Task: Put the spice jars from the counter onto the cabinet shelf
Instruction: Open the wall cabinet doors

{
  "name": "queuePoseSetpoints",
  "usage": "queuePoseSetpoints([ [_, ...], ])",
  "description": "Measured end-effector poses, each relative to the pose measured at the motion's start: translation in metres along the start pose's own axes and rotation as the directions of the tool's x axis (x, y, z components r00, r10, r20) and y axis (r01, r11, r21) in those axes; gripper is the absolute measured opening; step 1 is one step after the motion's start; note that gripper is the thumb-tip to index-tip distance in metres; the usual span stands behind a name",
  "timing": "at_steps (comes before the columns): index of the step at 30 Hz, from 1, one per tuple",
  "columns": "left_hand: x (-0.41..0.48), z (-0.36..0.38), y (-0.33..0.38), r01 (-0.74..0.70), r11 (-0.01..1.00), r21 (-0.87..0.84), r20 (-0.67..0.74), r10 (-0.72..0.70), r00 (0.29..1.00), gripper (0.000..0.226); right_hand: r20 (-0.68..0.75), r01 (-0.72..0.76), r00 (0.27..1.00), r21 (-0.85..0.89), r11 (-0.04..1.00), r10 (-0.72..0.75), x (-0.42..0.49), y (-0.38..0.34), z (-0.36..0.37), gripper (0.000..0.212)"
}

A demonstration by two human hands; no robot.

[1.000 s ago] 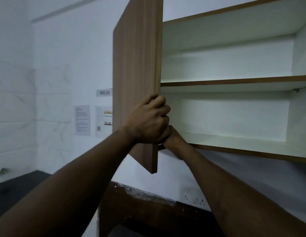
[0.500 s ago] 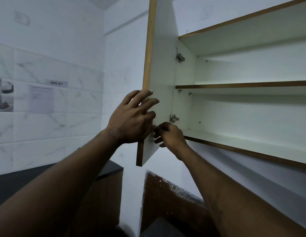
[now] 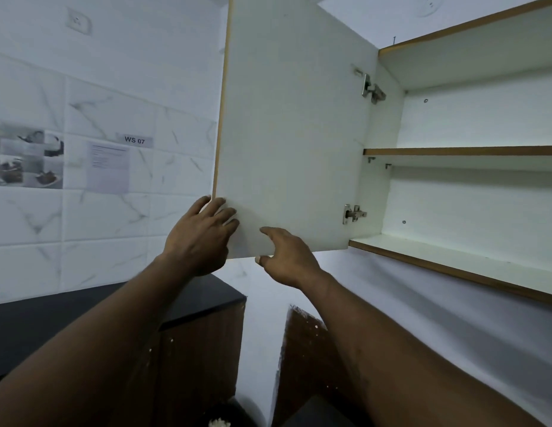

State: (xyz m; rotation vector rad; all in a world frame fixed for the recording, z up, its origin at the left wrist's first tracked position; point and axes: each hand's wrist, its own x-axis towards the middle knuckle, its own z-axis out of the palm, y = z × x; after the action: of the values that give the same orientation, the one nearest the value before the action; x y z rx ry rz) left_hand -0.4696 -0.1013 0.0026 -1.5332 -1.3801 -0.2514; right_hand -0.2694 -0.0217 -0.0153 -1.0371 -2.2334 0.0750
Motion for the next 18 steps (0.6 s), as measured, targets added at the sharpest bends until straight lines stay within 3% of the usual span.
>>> queuePoseSetpoints([
  [5, 0.004, 0.009, 0.002, -0.048, 0.998, -0.044, -0.081, 0.044, 0.996, 0.05, -0.085, 0.004, 0.996, -0.086, 0.996, -0.012, 0.009, 0.004, 0.012, 0.065],
  [8, 0.012, 0.003, 0.013, -0.035, 0.998, -0.045, -0.103, 0.03, 0.994, 0.044, -0.002, 0.012, 1.0, -0.114, 0.993, -0.012, 0.009, 0.011, 0.01, 0.071],
  [18, 0.048, -0.018, 0.08, 0.063, 0.974, -0.218, 0.01, -0.062, 0.998, 0.022, -0.017, -0.039, 0.999, -0.339, 0.94, 0.035, -0.025, 0.049, -0.033, 0.073],
])
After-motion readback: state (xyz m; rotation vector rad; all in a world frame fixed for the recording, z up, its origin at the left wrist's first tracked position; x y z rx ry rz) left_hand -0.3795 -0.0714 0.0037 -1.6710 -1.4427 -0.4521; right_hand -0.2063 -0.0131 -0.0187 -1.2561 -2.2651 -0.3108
